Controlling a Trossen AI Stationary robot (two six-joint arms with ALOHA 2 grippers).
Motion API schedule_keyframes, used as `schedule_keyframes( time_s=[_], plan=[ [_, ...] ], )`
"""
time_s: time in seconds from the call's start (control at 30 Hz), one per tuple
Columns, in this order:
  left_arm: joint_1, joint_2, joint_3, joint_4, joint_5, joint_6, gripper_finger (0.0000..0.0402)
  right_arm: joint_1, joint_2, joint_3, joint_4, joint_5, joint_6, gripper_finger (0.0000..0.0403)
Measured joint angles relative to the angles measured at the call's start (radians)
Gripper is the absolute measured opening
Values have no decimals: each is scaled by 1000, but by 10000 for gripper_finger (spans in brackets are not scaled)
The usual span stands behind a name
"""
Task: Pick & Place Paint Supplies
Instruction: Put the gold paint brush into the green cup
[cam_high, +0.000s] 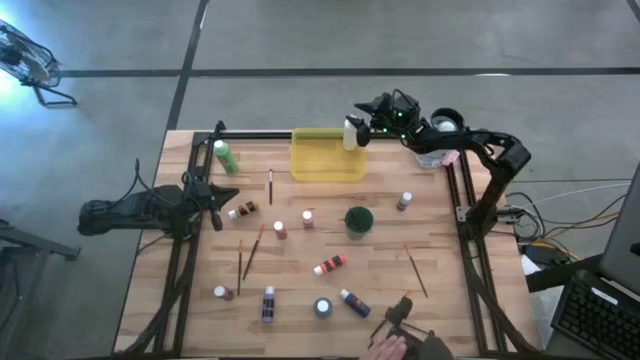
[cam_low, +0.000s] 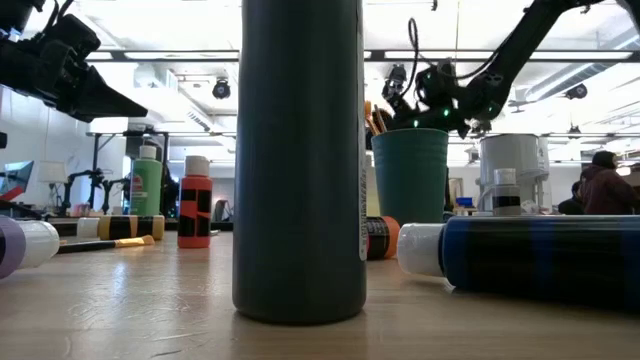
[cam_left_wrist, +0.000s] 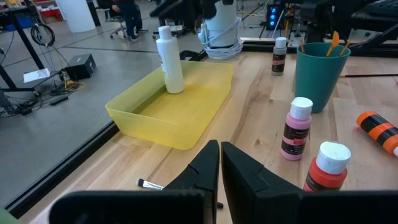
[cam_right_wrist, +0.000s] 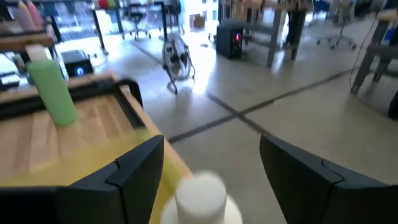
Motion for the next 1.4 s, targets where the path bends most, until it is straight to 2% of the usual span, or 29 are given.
schedule_keyframes(
  time_s=[0.3,0.43,0.53,0.67,0.9,1.13,1.4],
  plan=[
    [0,0,0,0,0,0,23,10,-224,0,6,-22,10,218],
    [0,0,0,0,0,0,23,36,-361,0,-74,-22,34,200],
    [0,0,0,0,0,0,23,68,-483,0,-233,23,46,188],
    [0,0,0,0,0,0,23,132,-652,0,-503,161,51,170],
    [0,0,0,0,0,0,23,303,-887,0,-854,322,146,131],
    [0,0,0,0,0,0,23,506,-977,0,-1092,378,293,91],
    [0,0,0,0,0,0,23,708,-1012,0,-1231,377,369,44]
  ],
)
